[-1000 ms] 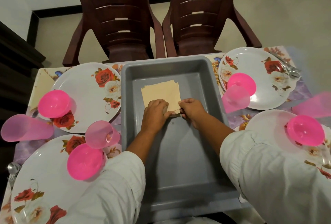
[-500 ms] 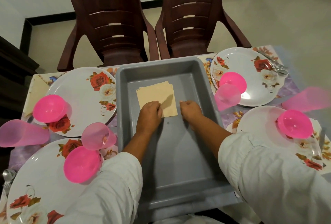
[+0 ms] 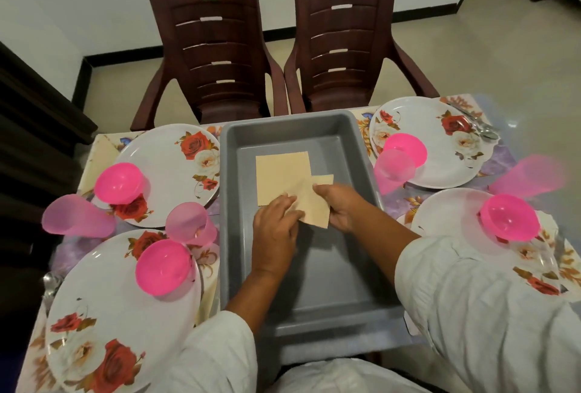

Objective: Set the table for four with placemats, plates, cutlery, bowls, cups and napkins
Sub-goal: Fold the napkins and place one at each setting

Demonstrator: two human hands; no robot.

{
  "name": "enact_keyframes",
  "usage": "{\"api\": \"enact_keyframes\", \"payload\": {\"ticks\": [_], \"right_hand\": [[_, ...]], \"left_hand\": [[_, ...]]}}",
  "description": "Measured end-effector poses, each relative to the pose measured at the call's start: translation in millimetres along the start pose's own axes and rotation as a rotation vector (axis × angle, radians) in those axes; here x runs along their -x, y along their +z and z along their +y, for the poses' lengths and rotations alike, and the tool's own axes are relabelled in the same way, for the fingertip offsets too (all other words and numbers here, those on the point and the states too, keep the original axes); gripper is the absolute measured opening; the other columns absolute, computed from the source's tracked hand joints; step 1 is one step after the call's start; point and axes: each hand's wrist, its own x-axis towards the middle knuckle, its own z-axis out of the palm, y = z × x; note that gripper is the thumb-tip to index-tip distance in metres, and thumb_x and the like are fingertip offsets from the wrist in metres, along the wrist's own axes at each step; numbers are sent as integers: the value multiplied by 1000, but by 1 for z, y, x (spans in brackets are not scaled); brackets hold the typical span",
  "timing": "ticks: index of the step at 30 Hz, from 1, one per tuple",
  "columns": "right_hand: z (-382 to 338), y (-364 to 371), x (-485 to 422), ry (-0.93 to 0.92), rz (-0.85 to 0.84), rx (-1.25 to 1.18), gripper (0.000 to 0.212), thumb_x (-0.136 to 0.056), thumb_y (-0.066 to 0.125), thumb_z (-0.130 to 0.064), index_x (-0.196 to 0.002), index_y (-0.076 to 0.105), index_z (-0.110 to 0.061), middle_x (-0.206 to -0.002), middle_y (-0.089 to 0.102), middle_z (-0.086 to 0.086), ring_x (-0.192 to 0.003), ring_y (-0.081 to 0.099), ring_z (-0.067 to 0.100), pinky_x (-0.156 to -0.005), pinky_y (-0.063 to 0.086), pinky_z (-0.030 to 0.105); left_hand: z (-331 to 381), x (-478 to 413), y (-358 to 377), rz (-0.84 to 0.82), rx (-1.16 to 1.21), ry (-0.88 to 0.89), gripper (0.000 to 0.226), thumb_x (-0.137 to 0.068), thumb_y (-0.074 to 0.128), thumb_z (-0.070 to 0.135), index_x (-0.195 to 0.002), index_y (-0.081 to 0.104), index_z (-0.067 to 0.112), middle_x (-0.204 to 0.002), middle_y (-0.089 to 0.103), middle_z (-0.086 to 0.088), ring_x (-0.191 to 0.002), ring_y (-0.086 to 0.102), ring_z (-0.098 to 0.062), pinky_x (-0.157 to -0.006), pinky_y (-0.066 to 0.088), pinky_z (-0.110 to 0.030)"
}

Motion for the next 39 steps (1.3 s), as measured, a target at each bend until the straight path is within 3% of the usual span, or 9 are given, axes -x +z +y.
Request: {"api": "enact_keyframes", "payload": {"ticks": [3, 8, 11, 16, 18, 20, 26, 34, 39], "right_hand": [[11, -4, 15, -14, -27, -20, 35, -103, 51, -4, -137, 53, -6, -126, 68, 18, -109, 69, 36, -94, 56, 54], [29, -15, 50, 43, -146, -150, 32, -102, 50, 0, -133, 52, -5, -126, 67, 20, -110, 67, 35, -85, 56, 50], [34, -26, 70, 55, -202, -186, 28, -101, 51, 0, -129, 54, -6, -114, 70, 17, -99, 69, 30, -78, 56, 46], [39, -59, 100, 21, -294, -205, 37, -100, 53, -1, -135, 52, -10, -127, 67, 17, -106, 70, 30, -72, 62, 41], [40, -75, 111, 9, -327, -203, 41, -99, 55, -2, -139, 51, -10, -128, 68, 16, -111, 69, 31, -82, 62, 45], [40, -88, 120, -8, -348, -193, 41, -99, 55, -2, -139, 50, -9, -127, 68, 16, -113, 68, 31, -88, 60, 46], [39, -127, 147, -62, -384, -174, 43, -94, 62, 3, -134, 53, -9, -128, 66, 20, -115, 66, 32, -82, 62, 44], [32, -159, 165, -123, -381, -207, 28, -95, 62, 0, -122, 61, -10, -112, 73, 15, -103, 71, 29, -78, 64, 40], [18, -173, 160, -222, -314, -155, 27, -101, 57, -7, -127, 64, -8, -118, 72, 14, -108, 69, 26, -80, 60, 37]], "left_hand": [[18, 19, -12, -13, 21, -199, 38, -84, 77, 6, -119, 70, 14, -141, 58, -7, -133, 51, -30, -108, 40, -46], [52, 36, -28, 84, 314, -799, 71, -91, 69, 10, -151, 33, 17, -155, 36, -8, -140, 39, -26, -108, 46, -44], [74, 44, -34, 162, 549, -1057, 64, -97, 62, 15, -152, 31, 18, -151, 41, -7, -133, 46, -22, -96, 44, -31], [111, 58, -41, 317, 1024, -1307, 31, -104, 48, 17, -134, 49, 9, -116, 62, -13, -97, 60, -23, -82, 50, -34], [131, 57, -47, 419, 1383, -1318, 28, -108, 44, 24, -126, 50, 4, -112, 66, -17, -100, 65, -27, -93, 53, -39], [146, 57, -52, 413, 1507, -1277, 40, -106, 47, 35, -125, 50, -1, -115, 68, -21, -104, 68, -30, -89, 57, -40], [178, 57, -55, 415, 1419, -1185, 30, -93, 70, 10, -119, 62, -2, -111, 72, -21, -102, 72, -29, -84, 61, -39], [194, 50, -62, 341, 1387, -1009, 33, -93, 66, 3, -125, 63, 8, -124, 69, -16, -111, 68, -32, -80, 61, -40], [188, 41, -57, 258, 1383, -964, 38, -95, 62, 0, -129, 60, 15, -128, 66, -12, -117, 64, -33, -82, 61, -40]]}}
